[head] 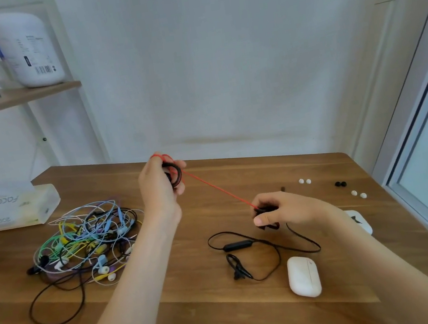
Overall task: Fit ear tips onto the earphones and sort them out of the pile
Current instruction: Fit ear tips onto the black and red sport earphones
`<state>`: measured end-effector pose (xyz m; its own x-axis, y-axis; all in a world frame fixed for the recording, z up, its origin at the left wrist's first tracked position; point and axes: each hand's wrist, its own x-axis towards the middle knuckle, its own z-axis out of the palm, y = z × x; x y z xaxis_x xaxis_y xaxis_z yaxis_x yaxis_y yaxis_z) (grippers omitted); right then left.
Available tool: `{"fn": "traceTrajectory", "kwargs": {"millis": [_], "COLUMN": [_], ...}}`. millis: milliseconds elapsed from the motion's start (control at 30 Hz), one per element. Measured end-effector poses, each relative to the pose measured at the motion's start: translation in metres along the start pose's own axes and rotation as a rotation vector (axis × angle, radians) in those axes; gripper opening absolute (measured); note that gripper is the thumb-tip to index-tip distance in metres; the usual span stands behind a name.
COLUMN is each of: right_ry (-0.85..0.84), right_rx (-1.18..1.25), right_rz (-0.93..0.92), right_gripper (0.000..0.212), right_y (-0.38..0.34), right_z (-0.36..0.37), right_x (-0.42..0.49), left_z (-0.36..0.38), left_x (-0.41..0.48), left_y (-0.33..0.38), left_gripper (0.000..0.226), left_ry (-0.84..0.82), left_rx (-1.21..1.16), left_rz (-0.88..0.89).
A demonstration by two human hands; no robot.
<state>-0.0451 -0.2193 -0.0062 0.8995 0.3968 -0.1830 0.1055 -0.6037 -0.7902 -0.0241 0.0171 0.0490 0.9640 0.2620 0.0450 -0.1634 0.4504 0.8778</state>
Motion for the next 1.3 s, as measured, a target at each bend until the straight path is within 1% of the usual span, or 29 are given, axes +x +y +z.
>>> {"fn": "traceTrajectory", "kwargs": {"millis": [100,200,267,333,433,567,667,800,833,900,1000,1067,1133,1200,1300], "right_ry": [0.019,0.093,0.168,0.224,0.246,0.219,0.167,0.158,0.163,0.170,0.178,0.198,0.208,0.208,0.242], "right_rx": [0.052,0.037,0.018,0.051,0.131,0.319,0.465,0.593,0.607,0.620,0.648,0.655,0.637,0.635,0.621], "right_rz": [0.047,0.045,0.043,0.048,0.071,0.071,0.040,0.018,0.012,-0.008,-0.027,-0.033,-0.050,-0.068,-0.048], "right_gripper": [0.014,0.012,0.014,0.015,0.020,0.022,0.019,0.022,0.022,0.022,0.024,0.027,0.027,0.026,0.024], "right_y": [0.001,0.003,0.005,0.004,0.002,-0.001,-0.004,-0.008,-0.008,-0.009,-0.008,-0.008,-0.009,-0.010,-0.014], "right_z": [0.001,0.002,0.002,0.002,0.002,0.003,0.005,0.009,0.009,0.011,0.014,0.016,0.018,0.021,0.023], "right_x": [0.000,0.001,0.002,0.002,0.000,0.000,0.000,0.000,0.000,0.001,0.005,0.008,0.010,0.011,0.014], "left_z": [-0.002,-0.005,-0.006,-0.007,-0.007,-0.004,-0.004,-0.007,-0.008,-0.005,-0.001,0.002,0.004,0.005,0.005], "left_x": [0.006,0.013,0.015,0.017,0.018,0.018,0.018,0.019,0.018,0.012,0.006,0.002,-0.002,-0.004,-0.005], "left_y": [-0.010,-0.022,-0.028,-0.036,-0.048,-0.060,-0.065,-0.071,-0.070,-0.066,-0.060,-0.057,-0.056,-0.058,-0.065], "left_gripper": [0.026,0.018,0.014,0.018,0.022,0.015,0.024,0.060,0.066,0.069,0.065,0.057,0.043,0.038,0.034], "left_ry": [0.106,0.108,0.052,-0.013,-0.102,-0.231,-0.392,-0.627,-0.668,-0.734,-0.818,-0.859,-0.846,-0.814,-0.801], "left_rx": [0.117,0.282,0.382,0.459,0.581,0.744,0.891,1.088,1.116,1.131,1.137,1.083,1.035,1.031,1.061], "left_rz": [-0.053,-0.156,-0.210,-0.229,-0.195,-0.100,-0.039,-0.009,-0.008,-0.016,-0.047,-0.134,-0.178,-0.142,-0.059]}}
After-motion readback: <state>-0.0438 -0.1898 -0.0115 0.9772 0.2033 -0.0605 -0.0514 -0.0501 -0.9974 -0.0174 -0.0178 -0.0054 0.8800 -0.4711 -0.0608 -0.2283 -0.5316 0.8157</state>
